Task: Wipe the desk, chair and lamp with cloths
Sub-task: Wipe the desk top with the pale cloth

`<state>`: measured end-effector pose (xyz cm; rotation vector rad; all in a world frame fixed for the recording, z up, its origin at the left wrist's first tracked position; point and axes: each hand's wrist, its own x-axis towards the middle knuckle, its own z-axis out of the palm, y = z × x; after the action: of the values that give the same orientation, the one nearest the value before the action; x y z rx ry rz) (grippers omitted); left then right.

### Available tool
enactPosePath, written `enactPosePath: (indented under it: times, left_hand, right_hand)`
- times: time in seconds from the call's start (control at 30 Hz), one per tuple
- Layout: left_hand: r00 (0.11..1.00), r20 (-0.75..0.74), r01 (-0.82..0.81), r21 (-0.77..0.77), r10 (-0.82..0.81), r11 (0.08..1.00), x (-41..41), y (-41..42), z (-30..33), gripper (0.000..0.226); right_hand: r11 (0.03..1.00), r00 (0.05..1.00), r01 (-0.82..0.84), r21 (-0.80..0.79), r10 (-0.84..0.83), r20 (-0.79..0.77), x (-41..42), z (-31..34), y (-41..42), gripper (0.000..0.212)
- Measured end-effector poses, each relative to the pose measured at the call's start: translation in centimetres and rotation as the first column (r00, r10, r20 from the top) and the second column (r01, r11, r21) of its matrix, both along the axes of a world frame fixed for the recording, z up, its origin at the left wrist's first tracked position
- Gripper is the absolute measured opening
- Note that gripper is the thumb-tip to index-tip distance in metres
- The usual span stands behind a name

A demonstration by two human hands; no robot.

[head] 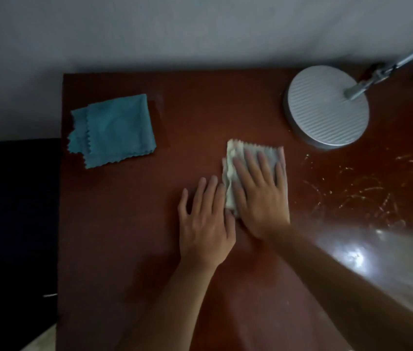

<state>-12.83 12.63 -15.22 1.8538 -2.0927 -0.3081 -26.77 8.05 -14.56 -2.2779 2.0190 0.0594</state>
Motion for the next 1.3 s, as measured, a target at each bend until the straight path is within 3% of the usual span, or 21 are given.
enactPosePath:
  times: [0.1, 0.17, 0.43, 0.57, 0.67, 0.73, 0.87, 0.93, 1.03, 1.13, 1.23, 1.3]
  left_hand:
    - [1.0, 0.021, -0.003, 0.001, 0.003, 1.0, -0.2, 0.1, 0.2, 0.048]
    - [0.999, 0.032, 0.007, 0.007, -0.007, 1.0, -0.2, 0.1, 0.5, 0.048]
    - [0.999, -0.011, -0.041, -0.053, 0.04, 0.998, -0.3, 0.2, 0.0, 0.046]
    - [0.998, -0.035, -0.058, -0.084, 0.055, 0.995, -0.3, 0.4, -0.2, 0.045]
    - [0.998, -0.021, -0.064, -0.087, 0.063, 0.994, -0.4, 0.5, -0.3, 0.043]
    - [0.997, -0.01, -0.073, -0.09, 0.072, 0.993, -0.5, 0.7, -0.4, 0.042]
    - [0.996, 0.016, -0.087, -0.071, 0.088, 0.994, -0.6, 0.5, -0.4, 0.043]
    - [0.995, 0.029, -0.093, -0.072, 0.095, 0.993, -0.8, 0.5, -0.4, 0.044]
    - [0.995, 0.03, -0.096, -0.095, 0.099, 0.991, -0.8, 0.5, -0.2, 0.044]
    - [0.99, 0.091, -0.098, -0.081, 0.105, 0.992, -1.1, 0.8, 0.1, 0.044]
    - [0.975, 0.173, -0.131, -0.046, 0.137, 0.99, -2.3, 1.7, 0.7, 0.044]
    - [0.976, 0.182, -0.116, -0.032, 0.12, 0.993, -3.2, 3.2, 0.9, 0.045]
  right_hand:
    - [0.998, 0.999, -0.033, 0.062, 0.033, 0.003, -1.9, 0.0, 8.3, 0.055]
    - [0.996, 0.999, -0.037, 0.076, 0.036, 0.019, -2.4, 0.0, 7.9, 0.054]
    - [0.999, 0.995, -0.028, 0.025, 0.026, 0.097, 0.3, -0.2, -12.1, 0.053]
    - [0.977, 0.977, -0.213, -0.017, 0.214, 0.024, -0.9, -0.3, -3.4, 0.053]
    - [0.913, 0.914, -0.406, 0.049, 0.406, 0.016, -3.8, 0.3, 0.5, 0.053]
    - [0.868, 0.866, -0.489, 0.087, 0.495, -0.07, -4.3, 0.6, -4.1, 0.054]
    - [0.924, 0.918, -0.382, 0.019, 0.382, -0.106, -4.2, 0.2, -13.9, 0.057]
    - [0.923, 0.918, -0.384, -0.007, 0.381, -0.115, -4.5, -0.1, -12.2, 0.056]
    - [0.839, 0.83, -0.544, 0.005, 0.538, -0.148, -6.9, -0.1, -2.9, 0.055]
    - [0.766, 0.766, -0.638, 0.078, 0.642, -0.038, -10.6, 0.2, 5.2, 0.053]
    - [0.721, 0.72, -0.682, 0.123, 0.692, -0.06, -10.9, 0.5, 2.3, 0.053]
    - [0.775, 0.761, -0.623, 0.107, 0.632, -0.149, -9.2, 0.6, -2.6, 0.054]
